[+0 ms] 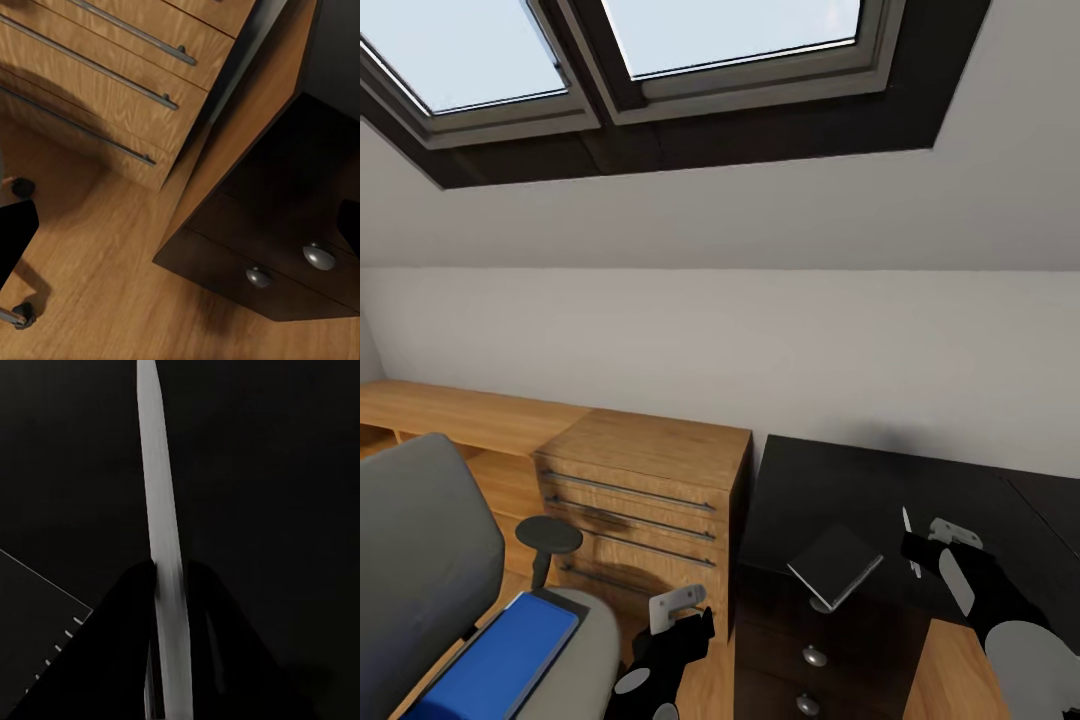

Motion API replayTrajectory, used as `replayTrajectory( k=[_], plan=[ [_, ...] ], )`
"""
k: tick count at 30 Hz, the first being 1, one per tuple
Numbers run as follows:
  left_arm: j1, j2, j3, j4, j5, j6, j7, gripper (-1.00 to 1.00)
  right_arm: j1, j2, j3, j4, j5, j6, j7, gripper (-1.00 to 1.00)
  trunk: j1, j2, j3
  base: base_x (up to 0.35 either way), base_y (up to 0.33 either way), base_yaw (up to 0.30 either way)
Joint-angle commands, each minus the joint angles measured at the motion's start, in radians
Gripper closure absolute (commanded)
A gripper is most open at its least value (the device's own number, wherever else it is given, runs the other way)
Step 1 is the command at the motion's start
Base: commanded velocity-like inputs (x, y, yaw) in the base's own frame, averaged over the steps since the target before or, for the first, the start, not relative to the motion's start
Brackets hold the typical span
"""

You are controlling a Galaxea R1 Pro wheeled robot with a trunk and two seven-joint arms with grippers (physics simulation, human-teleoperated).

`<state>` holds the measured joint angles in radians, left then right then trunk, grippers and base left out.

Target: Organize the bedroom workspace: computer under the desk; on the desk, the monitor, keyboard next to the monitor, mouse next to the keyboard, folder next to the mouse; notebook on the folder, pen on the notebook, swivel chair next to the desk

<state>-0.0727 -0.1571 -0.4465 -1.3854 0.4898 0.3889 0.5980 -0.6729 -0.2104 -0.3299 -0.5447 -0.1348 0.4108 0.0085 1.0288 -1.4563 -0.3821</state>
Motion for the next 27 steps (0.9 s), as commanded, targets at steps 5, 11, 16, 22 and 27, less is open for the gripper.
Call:
replayTrajectory(
  k=[5,11,16,22,27],
  plan=[
    [-0.001,0.000,-0.001,-0.002,0.008,0.002,0.008,-1.00,-0.001,0.000,-0.003,-0.001,-0.008,0.005,0.001,1.00,0.008,-0.015,-0.007,0.000,0.000,0.000],
    [-0.001,0.003,-0.001,-0.021,0.009,0.002,0.008,-1.00,-0.001,0.000,-0.003,-0.001,-0.008,0.005,0.001,1.00,0.031,-0.057,-0.026,0.000,0.000,0.000],
    [-0.001,0.004,-0.001,-0.023,0.009,0.002,0.008,-1.00,-0.001,0.000,-0.003,-0.001,-0.008,0.005,0.001,1.00,0.050,-0.092,-0.042,0.000,0.000,0.000],
    [-0.001,0.004,-0.001,-0.024,0.009,0.003,0.008,-1.00,-0.001,0.000,-0.004,-0.001,-0.008,0.004,0.001,-1.00,0.054,-0.099,-0.045,0.000,0.000,0.000],
    [-0.001,0.004,-0.001,-0.024,0.009,0.004,0.008,-1.00,-0.001,0.000,-0.005,-0.002,-0.008,0.003,0.002,-1.00,0.054,-0.099,-0.045,0.000,0.000,0.000]
  ],
)
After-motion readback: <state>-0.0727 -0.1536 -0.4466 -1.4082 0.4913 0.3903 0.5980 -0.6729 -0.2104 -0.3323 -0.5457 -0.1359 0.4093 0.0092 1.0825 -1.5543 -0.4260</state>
